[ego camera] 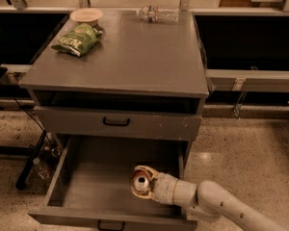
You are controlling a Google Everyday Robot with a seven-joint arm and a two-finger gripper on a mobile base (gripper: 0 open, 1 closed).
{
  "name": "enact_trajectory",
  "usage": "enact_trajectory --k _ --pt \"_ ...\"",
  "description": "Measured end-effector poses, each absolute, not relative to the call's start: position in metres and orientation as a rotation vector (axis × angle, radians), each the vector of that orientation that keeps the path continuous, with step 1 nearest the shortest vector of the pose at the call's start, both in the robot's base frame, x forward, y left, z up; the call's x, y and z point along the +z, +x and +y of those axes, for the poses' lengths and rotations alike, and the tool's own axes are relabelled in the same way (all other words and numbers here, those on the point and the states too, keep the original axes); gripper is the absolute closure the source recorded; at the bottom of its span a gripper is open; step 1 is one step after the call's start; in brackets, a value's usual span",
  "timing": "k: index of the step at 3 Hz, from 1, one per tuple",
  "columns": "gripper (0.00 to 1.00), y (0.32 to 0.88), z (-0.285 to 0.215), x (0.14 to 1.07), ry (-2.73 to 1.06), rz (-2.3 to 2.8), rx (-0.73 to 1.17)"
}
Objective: Place coke can into middle drawer
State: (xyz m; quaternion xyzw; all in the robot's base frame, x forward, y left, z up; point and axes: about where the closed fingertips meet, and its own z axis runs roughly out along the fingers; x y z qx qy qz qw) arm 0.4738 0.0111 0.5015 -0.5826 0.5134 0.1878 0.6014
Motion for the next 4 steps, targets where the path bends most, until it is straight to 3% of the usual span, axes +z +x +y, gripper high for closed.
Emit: enact_trajectory --k 1,4 --pt "1.0 0.474 0.011 0.501 -1.35 1.189 0.435" --pt "1.0 0.469 0.022 0.5 -1.552 1.226 0.128"
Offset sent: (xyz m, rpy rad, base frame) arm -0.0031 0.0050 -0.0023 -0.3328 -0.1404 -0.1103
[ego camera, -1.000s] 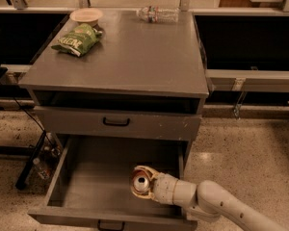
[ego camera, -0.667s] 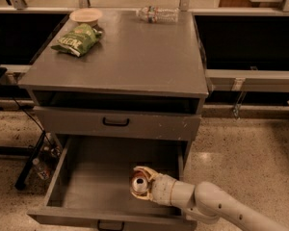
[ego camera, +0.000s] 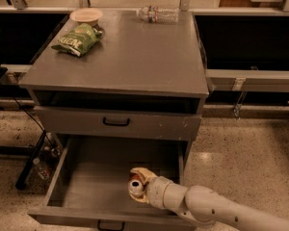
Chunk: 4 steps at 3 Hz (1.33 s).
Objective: Place coke can into middle drawer
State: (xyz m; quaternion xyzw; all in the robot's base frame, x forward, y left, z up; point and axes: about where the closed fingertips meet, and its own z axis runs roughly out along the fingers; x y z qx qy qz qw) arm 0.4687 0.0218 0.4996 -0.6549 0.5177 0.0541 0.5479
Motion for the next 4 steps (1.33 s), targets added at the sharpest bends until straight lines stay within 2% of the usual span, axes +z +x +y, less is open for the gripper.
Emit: enact_trajectory --k 4 --pt "1.0 0.493 0.046 0.479 -1.624 1.302 -0.02"
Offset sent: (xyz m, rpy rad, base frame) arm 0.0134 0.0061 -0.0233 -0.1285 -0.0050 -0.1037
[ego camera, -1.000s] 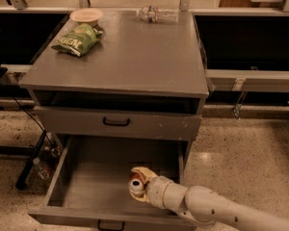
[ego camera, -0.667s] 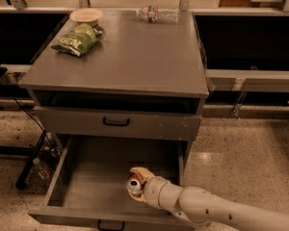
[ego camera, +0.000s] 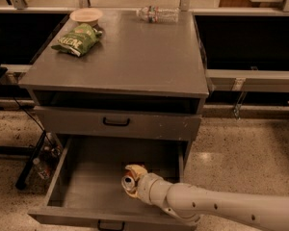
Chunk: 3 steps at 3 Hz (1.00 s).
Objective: Place coke can into middle drawer
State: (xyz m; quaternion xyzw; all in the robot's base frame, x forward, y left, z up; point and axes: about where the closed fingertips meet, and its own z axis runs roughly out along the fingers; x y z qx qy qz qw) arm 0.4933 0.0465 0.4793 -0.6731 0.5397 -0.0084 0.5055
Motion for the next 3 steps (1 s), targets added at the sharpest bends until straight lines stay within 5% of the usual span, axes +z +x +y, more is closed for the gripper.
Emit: enact_trajectory --k 3 --pt "1.0 0.485 0.103 0.424 -1.66 1.289 0.135"
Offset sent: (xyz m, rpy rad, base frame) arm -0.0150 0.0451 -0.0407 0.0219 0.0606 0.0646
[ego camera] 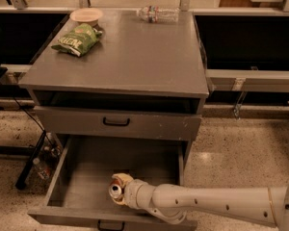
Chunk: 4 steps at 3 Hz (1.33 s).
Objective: Place coke can into middle drawer
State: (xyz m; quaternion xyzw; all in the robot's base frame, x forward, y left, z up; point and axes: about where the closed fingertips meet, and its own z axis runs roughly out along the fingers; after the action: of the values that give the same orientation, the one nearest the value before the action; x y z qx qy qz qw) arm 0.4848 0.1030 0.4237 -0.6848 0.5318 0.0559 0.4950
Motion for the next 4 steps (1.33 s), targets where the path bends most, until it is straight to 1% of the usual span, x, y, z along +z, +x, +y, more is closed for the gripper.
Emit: enact_trajectory --k 2,3,4 --pt "1.0 0.488 0.11 0.416 -1.671 1.295 0.156" --pt "1.0 0.494 0.131 0.391 -1.708 1.311 0.215" --pt "1.0 0.494 0.131 0.39 -1.708 1.311 0.215"
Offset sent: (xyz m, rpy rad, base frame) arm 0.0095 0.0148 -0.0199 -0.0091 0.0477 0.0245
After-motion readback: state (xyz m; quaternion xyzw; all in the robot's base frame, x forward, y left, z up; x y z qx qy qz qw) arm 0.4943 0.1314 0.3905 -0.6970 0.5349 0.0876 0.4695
